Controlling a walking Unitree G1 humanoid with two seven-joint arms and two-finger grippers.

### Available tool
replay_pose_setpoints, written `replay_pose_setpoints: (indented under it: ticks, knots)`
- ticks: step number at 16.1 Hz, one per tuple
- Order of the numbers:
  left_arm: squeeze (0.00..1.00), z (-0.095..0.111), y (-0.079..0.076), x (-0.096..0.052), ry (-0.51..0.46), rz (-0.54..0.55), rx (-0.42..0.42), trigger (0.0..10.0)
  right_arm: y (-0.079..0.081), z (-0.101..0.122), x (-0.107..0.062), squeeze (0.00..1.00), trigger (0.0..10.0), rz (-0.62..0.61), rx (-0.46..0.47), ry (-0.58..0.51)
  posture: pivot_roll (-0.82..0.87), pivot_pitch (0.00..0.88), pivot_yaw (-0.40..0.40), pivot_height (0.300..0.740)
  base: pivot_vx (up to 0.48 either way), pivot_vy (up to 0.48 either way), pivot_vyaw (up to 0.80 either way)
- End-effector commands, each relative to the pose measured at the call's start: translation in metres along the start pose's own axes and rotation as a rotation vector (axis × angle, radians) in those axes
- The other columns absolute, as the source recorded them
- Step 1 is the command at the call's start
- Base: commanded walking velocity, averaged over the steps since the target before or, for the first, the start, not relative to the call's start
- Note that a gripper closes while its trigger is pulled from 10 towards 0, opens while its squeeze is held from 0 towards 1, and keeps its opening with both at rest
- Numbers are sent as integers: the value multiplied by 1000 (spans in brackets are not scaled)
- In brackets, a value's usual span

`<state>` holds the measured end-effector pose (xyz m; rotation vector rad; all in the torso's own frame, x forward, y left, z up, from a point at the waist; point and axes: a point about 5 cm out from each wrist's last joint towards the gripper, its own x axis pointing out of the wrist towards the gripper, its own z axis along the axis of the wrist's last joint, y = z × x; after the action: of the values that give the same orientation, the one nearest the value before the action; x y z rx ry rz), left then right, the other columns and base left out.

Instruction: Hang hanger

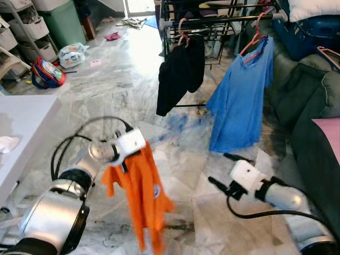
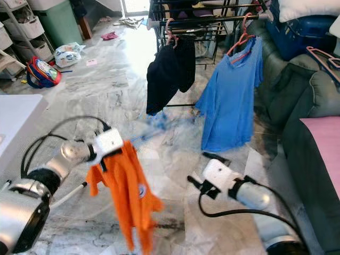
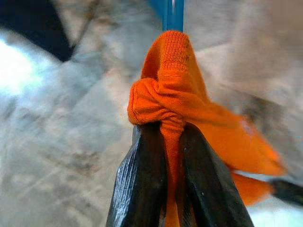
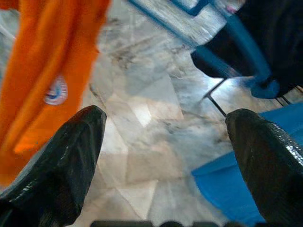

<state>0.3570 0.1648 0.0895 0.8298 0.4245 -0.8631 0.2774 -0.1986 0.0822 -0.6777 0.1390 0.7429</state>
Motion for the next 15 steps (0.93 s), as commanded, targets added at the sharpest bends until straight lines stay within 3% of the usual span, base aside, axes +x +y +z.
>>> replay_pose_setpoints:
  ticks: [1,5,7,10,11,15]
  knots:
    - [0,1,-4,-1,-10,-51,72,10000,-5,3,-5,0,10000,-4,-51,11,-52,135,85,740,0,0,0]
    - [0,4,-17,3,-33,-138,167,10000,-35,3,-24,0,10000,36,-160,67,-58,145,85,740,0,0,0]
    - [0,8,-19,4,-58,-156,194,10000,-39,5,-25,0,10000,50,-162,62,-60,148,84,740,0,0,0]
    - [0,28,-20,8,-147,-180,268,10000,-41,7,-23,0,10000,172,-139,59,-58,149,78,740,0,0,0]
    - [0,37,-22,9,-185,-197,294,10000,-41,7,-21,0,10000,230,-166,77,-52,150,76,740,0,0,0]
    - [0,42,-30,11,-220,-248,365,10000,-43,11,-14,0,10000,352,-211,88,-44,148,73,740,0,0,0]
